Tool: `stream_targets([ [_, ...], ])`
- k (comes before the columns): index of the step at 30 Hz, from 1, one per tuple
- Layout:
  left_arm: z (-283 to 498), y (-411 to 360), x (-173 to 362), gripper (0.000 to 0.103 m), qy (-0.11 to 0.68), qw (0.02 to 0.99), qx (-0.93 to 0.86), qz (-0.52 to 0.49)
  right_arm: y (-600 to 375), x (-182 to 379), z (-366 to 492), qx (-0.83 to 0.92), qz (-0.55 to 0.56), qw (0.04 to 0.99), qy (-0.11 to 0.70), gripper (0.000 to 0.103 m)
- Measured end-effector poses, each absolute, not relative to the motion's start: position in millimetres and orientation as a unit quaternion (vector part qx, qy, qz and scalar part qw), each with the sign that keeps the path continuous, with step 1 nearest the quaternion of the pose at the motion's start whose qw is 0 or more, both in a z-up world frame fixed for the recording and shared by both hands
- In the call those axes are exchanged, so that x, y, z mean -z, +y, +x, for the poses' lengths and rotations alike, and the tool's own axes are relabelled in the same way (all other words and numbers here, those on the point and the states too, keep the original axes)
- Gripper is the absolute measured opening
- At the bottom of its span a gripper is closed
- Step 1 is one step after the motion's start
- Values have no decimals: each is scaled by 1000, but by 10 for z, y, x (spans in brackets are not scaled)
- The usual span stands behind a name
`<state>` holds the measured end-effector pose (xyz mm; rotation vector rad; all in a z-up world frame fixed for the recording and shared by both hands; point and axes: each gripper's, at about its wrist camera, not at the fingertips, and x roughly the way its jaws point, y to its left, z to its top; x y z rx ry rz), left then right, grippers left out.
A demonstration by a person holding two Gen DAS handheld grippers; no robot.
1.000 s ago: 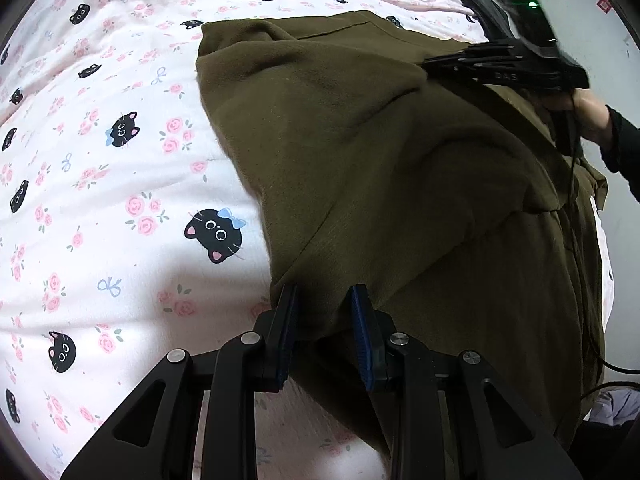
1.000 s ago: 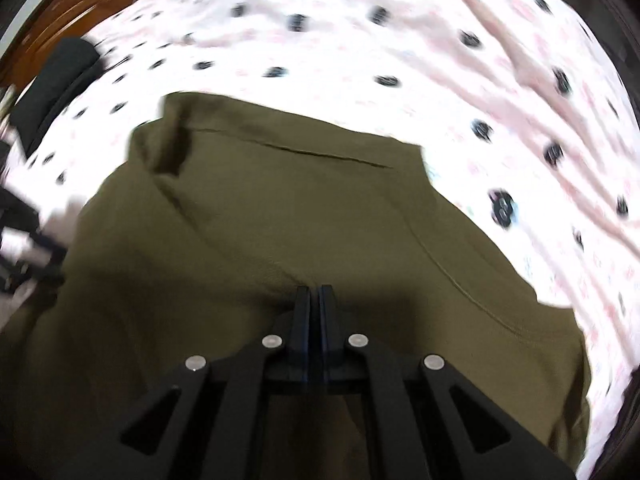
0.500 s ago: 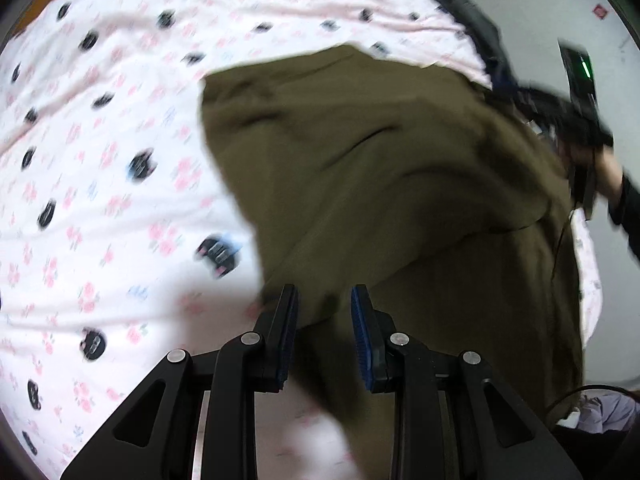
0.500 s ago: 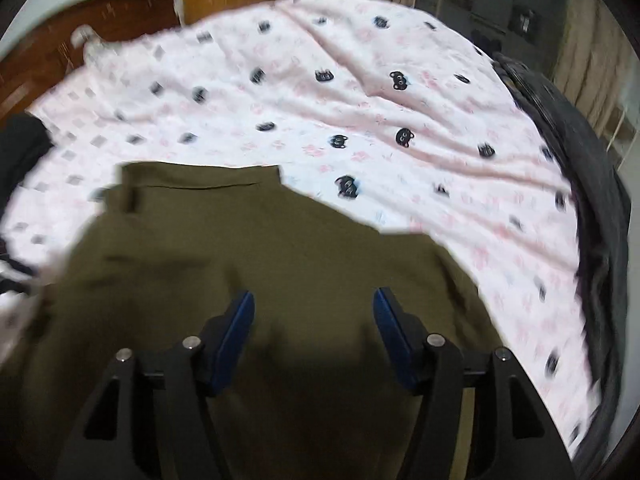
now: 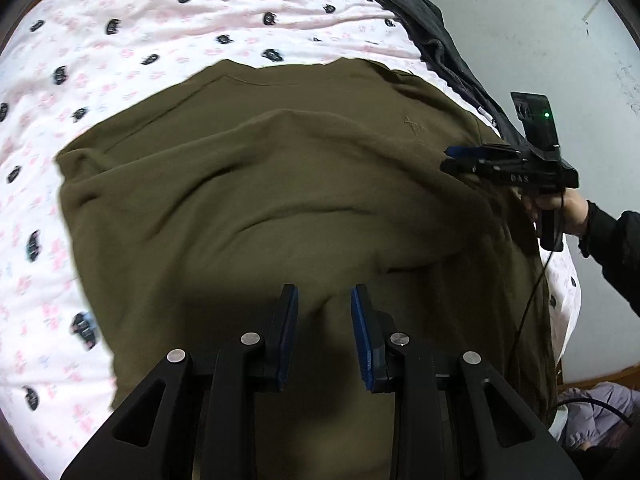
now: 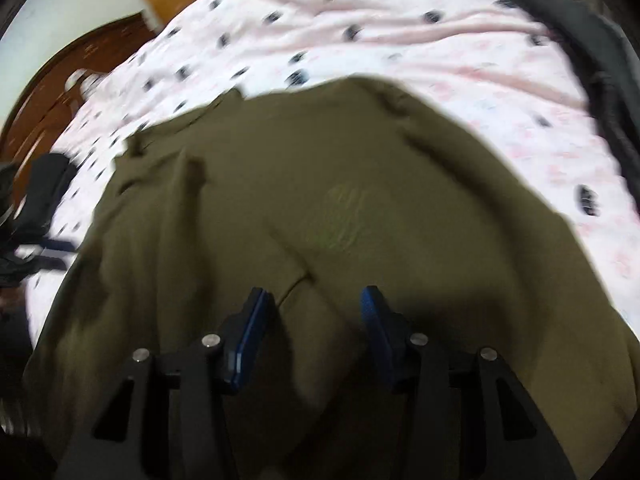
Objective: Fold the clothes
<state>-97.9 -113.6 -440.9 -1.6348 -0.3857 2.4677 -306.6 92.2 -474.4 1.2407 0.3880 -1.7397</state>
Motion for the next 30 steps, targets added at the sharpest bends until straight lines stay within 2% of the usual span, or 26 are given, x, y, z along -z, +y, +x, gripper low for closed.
stream_targets([
  [2,-935,-1133,4493,24,-128,77,-813,-563,830,4762,-3028,695,497,476,206,12],
  [4,-875,-1104,4575,24,-121,74,-802,-581,799,4716,-3034,702,480,469,236,11],
  [6,-858,-1036,4648,24,-108,69,-792,-597,814,4695,-3127,718,477,456,223,11],
  [7,-861,-990,4675,24,-97,63,-787,-606,814,4697,-3126,724,471,450,227,13],
  [8,-866,-950,4670,24,-93,59,-784,-610,812,4703,-3112,730,465,444,233,20],
  [9,-870,-915,4654,24,-94,58,-783,-612,809,4708,-3098,735,458,439,240,35],
  [11,-908,-808,4556,24,-104,62,-785,-607,947,4625,-3086,754,444,430,222,51],
  [13,-1005,-615,4418,24,-104,76,-791,-598,1247,4436,-3072,779,432,422,167,58],
  [18,-1397,20,4174,24,-103,127,-798,-580,2544,4083,-3028,834,429,344,50,68],
  [27,-2014,1310,4096,25,-48,216,-795,-565,5428,4014,-3026,901,428,72,16,69],
  [30,-2168,1584,4161,25,-30,218,-790,-572,6034,4154,-3134,903,426,51,-17,69],
])
